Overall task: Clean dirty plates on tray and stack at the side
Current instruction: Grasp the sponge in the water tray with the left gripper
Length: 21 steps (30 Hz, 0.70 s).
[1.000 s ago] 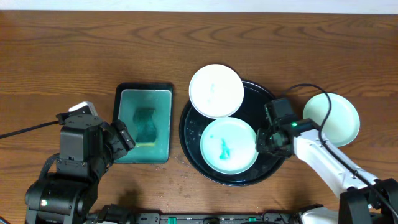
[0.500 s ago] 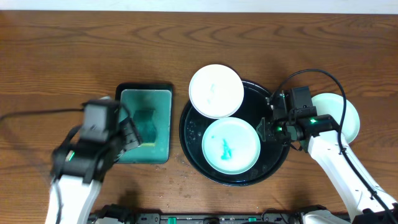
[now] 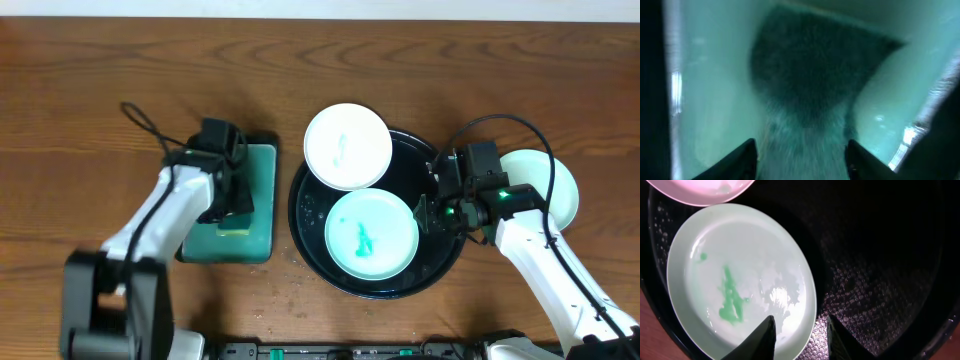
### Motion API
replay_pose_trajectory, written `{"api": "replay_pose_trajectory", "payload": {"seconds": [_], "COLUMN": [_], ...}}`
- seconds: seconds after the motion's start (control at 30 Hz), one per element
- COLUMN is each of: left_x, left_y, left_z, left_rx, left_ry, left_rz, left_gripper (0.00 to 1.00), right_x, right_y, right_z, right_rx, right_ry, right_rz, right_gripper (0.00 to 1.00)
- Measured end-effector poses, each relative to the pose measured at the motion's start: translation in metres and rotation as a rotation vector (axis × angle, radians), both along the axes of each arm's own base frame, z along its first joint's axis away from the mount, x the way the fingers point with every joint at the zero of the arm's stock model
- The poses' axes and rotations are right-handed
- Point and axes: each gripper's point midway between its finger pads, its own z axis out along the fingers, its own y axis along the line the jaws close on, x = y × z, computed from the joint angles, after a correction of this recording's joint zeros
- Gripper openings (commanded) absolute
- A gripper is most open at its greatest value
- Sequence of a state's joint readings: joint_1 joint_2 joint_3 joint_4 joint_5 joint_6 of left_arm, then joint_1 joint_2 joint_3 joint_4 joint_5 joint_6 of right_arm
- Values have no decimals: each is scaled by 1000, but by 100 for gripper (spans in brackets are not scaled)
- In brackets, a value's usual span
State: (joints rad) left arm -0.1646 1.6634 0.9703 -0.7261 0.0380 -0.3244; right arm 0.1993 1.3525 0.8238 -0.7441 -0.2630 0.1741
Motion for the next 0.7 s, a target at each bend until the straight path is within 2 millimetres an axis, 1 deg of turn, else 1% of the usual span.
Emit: {"api": "replay_pose_trajectory", "payload": {"seconds": [0.03, 0.13, 0.17, 0.2, 0.33, 0.4, 0.5, 0.57, 0.7], "left_x": [0, 1, 2, 3, 1, -4, -15, -19, -11], "left_y": [-1, -5, -6, -8, -10, -9, -6, -5, -5], "left_z": [-6, -15, -15, -15, -15, -13, -7, 3, 34], "left_rx": [-4, -20, -29, -40, -51, -47, -35, -32, -43], "left_ry": [17, 29, 28, 26, 32, 51, 87, 77, -26], "left_rz": [-5, -12, -16, -12, -20, -19, -17, -17, -19], "left_gripper": [49, 19, 12, 7, 7, 7, 7, 7, 7], "right_x": [0, -1, -1, -1, -1, -1, -3, -2, 2], "right_y": [0, 0, 0, 0, 0, -2, -14, -23, -31], "right_z": [0, 0, 0, 0, 0, -1, -5, -7, -7], "right_rx": [0, -1, -1, -1, -2, -11, -67, -109, -142], "right_ry": [0, 3, 4, 4, 4, 7, 26, 34, 20], "right_rz": [0, 0, 0, 0, 0, -8, -75, -133, -183], "right_gripper": [30, 30, 30, 29, 26, 24, 24, 24, 24]}}
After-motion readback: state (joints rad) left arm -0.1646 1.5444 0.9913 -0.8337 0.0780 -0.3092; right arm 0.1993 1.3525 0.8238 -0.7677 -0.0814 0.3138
